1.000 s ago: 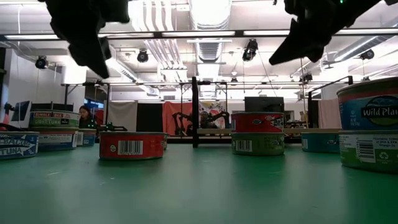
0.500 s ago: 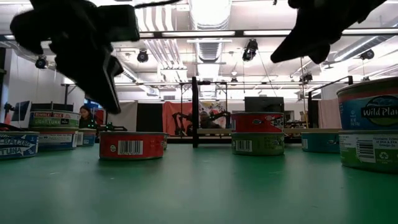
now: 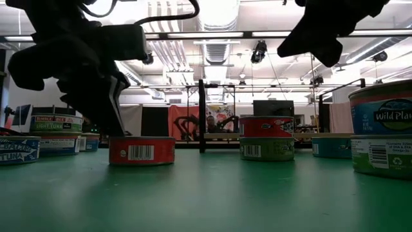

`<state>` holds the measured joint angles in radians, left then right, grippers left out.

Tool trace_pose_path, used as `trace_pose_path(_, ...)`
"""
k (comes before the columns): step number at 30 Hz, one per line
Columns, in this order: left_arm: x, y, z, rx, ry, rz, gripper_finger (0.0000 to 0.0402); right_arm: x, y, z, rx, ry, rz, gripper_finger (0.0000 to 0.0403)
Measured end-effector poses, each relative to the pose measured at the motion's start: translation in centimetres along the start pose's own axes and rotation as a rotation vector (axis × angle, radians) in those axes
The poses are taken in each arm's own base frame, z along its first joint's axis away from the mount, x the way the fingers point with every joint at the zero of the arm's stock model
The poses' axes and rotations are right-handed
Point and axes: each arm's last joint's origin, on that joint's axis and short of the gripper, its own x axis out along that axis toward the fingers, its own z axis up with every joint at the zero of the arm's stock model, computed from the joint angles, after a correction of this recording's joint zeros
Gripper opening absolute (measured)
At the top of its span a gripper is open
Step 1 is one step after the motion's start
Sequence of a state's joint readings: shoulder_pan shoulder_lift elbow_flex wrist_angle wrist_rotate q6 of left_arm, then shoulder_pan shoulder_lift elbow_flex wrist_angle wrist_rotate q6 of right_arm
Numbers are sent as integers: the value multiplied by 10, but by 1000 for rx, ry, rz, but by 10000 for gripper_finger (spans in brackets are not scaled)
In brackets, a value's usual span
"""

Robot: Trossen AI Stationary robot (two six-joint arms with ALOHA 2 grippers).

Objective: Stack canned seafood by type on shelf
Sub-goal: Put the red tuna can on the shelf

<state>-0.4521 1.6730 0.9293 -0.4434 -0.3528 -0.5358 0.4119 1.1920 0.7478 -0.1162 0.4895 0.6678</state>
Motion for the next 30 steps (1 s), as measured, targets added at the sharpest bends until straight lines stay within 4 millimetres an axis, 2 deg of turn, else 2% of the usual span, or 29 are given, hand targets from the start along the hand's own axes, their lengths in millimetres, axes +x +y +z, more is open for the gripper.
trace_pose_path(6,-1,-6,-2,8,-24,-6,0,4,2,2,21,-22,10,24)
trace_pose_path(14,-6,-23,-14,34,-96,67,0,23,20,12,-32,-90,85,81)
trace_pose_path(22,-12,-37,-26,31,-129,64,0,57,40,22,-157,-37,61,139)
trace_pose_path(30,-12,-40,-32,24,-144,79,0,83,51,35,-202,71,-16,178)
